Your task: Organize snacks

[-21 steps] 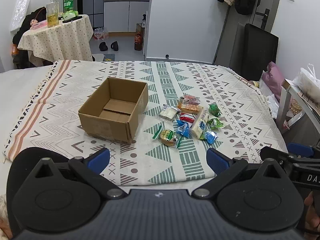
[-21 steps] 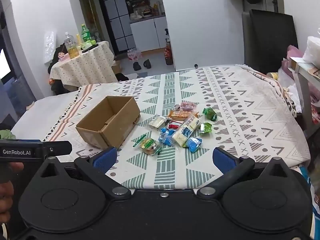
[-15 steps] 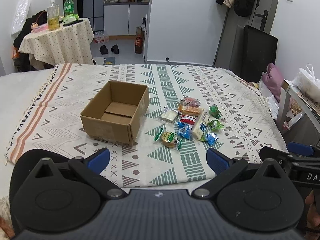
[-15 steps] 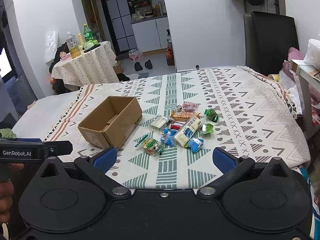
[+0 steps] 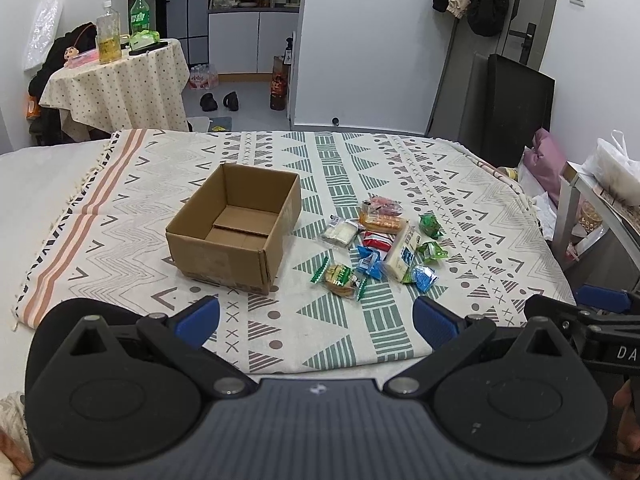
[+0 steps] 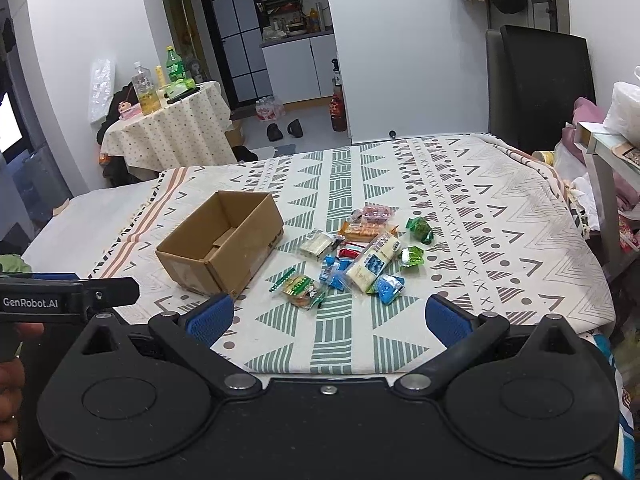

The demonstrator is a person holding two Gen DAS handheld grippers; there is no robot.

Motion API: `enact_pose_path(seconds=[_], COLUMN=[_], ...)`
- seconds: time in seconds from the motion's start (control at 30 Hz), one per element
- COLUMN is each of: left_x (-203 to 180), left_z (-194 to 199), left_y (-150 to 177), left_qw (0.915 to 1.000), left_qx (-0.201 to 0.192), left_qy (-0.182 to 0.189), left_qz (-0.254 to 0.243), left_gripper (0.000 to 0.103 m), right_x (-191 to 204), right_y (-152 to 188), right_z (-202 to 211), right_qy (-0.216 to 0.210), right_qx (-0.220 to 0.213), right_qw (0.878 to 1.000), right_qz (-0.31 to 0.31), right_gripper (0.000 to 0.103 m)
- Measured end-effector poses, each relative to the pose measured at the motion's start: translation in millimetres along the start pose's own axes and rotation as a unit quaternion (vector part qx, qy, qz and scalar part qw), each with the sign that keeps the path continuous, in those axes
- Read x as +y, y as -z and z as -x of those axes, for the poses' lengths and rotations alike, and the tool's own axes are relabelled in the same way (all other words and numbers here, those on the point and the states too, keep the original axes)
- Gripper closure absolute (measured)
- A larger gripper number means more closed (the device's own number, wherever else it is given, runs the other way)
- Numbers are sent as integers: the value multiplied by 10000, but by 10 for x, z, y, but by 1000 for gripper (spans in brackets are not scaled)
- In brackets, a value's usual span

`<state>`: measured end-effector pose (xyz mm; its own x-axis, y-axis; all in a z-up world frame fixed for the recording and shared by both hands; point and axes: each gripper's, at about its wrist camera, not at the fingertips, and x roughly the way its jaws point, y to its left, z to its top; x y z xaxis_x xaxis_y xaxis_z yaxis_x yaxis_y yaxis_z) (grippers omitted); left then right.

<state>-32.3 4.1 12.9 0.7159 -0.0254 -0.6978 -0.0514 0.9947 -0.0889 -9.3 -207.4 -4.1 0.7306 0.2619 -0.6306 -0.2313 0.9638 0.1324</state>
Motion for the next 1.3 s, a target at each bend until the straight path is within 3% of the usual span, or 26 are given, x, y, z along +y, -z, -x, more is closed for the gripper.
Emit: enact_pose_path(seconds=[1.3], left_x=[10], left_z=[-139], left_y=[-34], left_qw=[9999], left_qx=[143], left_qy=[35], left_qz=[-31], left_gripper=[1], right_x=[13], right_y=[-53], right_z=[-140], right_qy=[98], right_qx=[222], right_qw=[9997], right_qz=[98], right_gripper=[0])
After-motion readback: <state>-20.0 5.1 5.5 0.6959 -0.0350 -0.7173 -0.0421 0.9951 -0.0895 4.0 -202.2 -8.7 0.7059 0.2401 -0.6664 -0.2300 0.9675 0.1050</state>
